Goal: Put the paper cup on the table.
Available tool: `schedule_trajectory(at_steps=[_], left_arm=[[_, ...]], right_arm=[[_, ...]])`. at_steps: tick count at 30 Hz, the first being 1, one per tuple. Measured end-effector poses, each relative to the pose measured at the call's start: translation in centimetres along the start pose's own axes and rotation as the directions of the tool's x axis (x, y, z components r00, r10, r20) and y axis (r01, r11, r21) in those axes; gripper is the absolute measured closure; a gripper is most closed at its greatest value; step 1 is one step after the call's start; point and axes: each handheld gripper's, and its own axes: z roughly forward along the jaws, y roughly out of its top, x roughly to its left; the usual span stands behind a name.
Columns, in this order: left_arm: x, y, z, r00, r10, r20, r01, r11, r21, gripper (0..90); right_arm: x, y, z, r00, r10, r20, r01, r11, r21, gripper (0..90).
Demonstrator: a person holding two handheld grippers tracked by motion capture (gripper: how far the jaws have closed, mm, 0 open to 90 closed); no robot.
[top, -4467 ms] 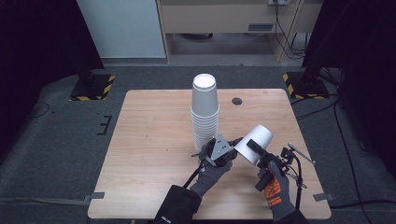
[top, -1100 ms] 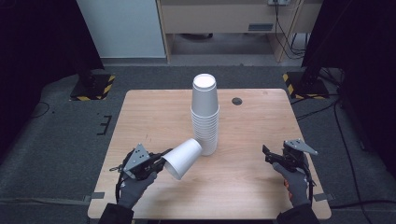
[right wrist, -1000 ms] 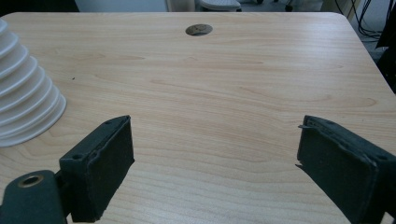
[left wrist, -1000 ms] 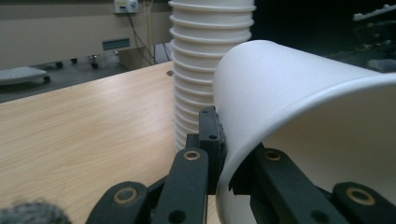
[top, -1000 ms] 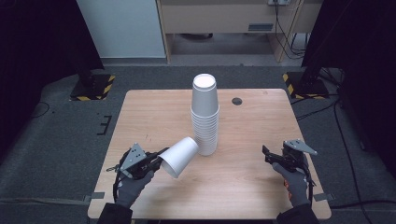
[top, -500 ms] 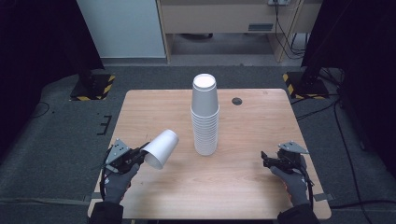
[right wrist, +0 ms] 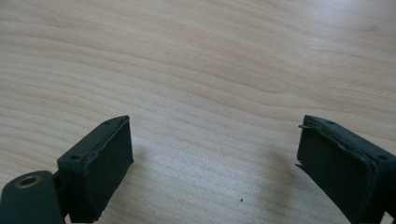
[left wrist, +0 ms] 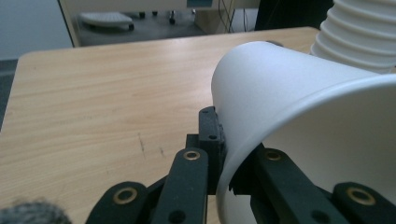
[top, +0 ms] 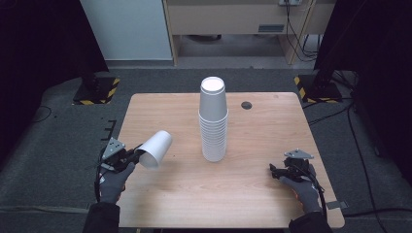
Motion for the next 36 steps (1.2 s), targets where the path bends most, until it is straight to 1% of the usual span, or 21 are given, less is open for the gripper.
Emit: schedule_trajectory(at_steps=[1,2,3,7,10,11,13,14,18,19,23,26,27,28,30,31,32,34,35,36], left_arm=[[0.1,0.1,0.0,1.0,-0.003,-0.004,0.003,0.9999,0.011,85.6],[0.2,0.1,0.0,0.9999,-0.009,-0.007,0.009,0.9997,0.021,85.6],[0.3,0.2,0.0,0.9998,-0.011,-0.014,0.012,0.9995,0.031,85.6],[0.9,0.7,-0.2,0.9993,-0.015,-0.035,0.017,0.9972,0.072,85.7],[1.3,1.1,-0.3,0.9987,-0.014,-0.05,0.018,0.9958,0.09,85.7],[1.4,1.2,-0.3,0.9984,-0.017,-0.053,0.022,0.9953,0.094,85.7],[1.7,1.4,-0.4,0.9976,-0.015,-0.067,0.022,0.994,0.107,85.7],[1.9,1.5,-0.5,0.9972,-0.014,-0.074,0.023,0.9925,0.12,85.7],[2.6,1.9,-0.8,0.9951,-0.019,-0.097,0.034,0.9873,0.155,85.7],[2.8,2.1,-0.9,0.9944,-0.021,-0.104,0.039,0.984,0.174,85.6],[3.1,2.6,-1.1,0.9926,-0.014,-0.121,0.039,0.9763,0.213,85.8],[3.3,3.1,-1.1,0.9906,0.0,-0.136,0.035,0.9673,0.251,85.9],[3.4,3.4,-1.1,0.9895,0.008,-0.144,0.033,0.96,0.278,85.9],[3.4,3.5,-1.1,0.9889,0.009,-0.148,0.034,0.9572,0.287,86.1],[3.6,3.9,-1.1,0.9881,0.016,-0.153,0.034,0.9471,0.319,86.1],[3.7,4.1,-1.1,0.9874,0.019,-0.157,0.034,0.9442,0.328,86.1],[3.7,4.2,-1.1,0.9873,0.02,-0.157,0.035,0.9386,0.343,86.1],[3.9,4.5,-1.0,0.9861,0.025,-0.164,0.037,0.9303,0.365,86.1],[4.0,4.7,-1.0,0.9857,0.029,-0.166,0.037,0.924,0.381,86.2],[4.1,4.8,-1.0,0.9854,0.03,-0.167,0.038,0.9205,0.389,86.2]], right_arm=[[0.0,-0.1,0.1,1.0,0.007,0.001,-0.007,1.0,0.01,10.8],[-0.1,-0.2,0.2,1.0,0.002,0.001,-0.002,1.0,0.014,10.8],[-0.2,-0.3,0.3,0.9999,0.016,0.0,-0.016,1.0,0.015,10.6],[-0.4,-0.4,0.3,0.9995,0.029,-0.01,-0.029,0.999,0.013,10.5],[-0.5,-0.5,0.3,0.9991,0.04,-0.013,-0.04,0.999,0.008,9.9],[-0.5,-0.5,0.4,0.9985,0.053,-0.013,-0.053,0.999,0.007,9.6],[-0.5,-0.5,0.4,0.9985,0.053,-0.013,-0.053,0.999,0.007,9.7],[-0.5,-0.5,0.4,0.9988,0.046,-0.017,-0.046,0.999,0.007,9.7],[-0.5,-0.5,0.4,0.9983,0.056,-0.014,-0.056,0.998,0.008,9.6],[-0.5,-0.5,0.4,0.9984,0.055,-0.014,-0.054,0.998,0.007,9.6],[-0.5,-0.5,0.4,0.9984,0.055,-0.014,-0.055,0.998,0.009,9.4],[-0.5,-0.5,0.4,0.9984,0.054,-0.013,-0.054,0.998,0.009,9.2],[-0.5,-0.5,0.4,0.9985,0.054,-0.012,-0.054,0.999,0.009,9.2],[-0.5,-0.5,0.4,0.9984,0.055,-0.012,-0.055,0.998,0.009,9.1],[-0.5,-0.5,0.4,0.9984,0.055,-0.011,-0.055,0.998,0.009,9.1],[-0.5,-0.5,0.4,0.9985,0.053,-0.012,-0.053,0.999,0.009,9.1],[-0.5,-0.5,0.4,0.9985,0.054,-0.011,-0.054,0.998,0.009,9.1],[-0.5,-0.5,0.4,0.9985,0.054,-0.011,-0.054,0.998,0.009,9.1],[-0.5,-0.5,0.4,0.9985,0.053,-0.011,-0.053,0.999,0.009,9.1],[-0.5,-0.5,0.4,0.9985,0.054,-0.012,-0.054,0.999,0.009,9.1]])
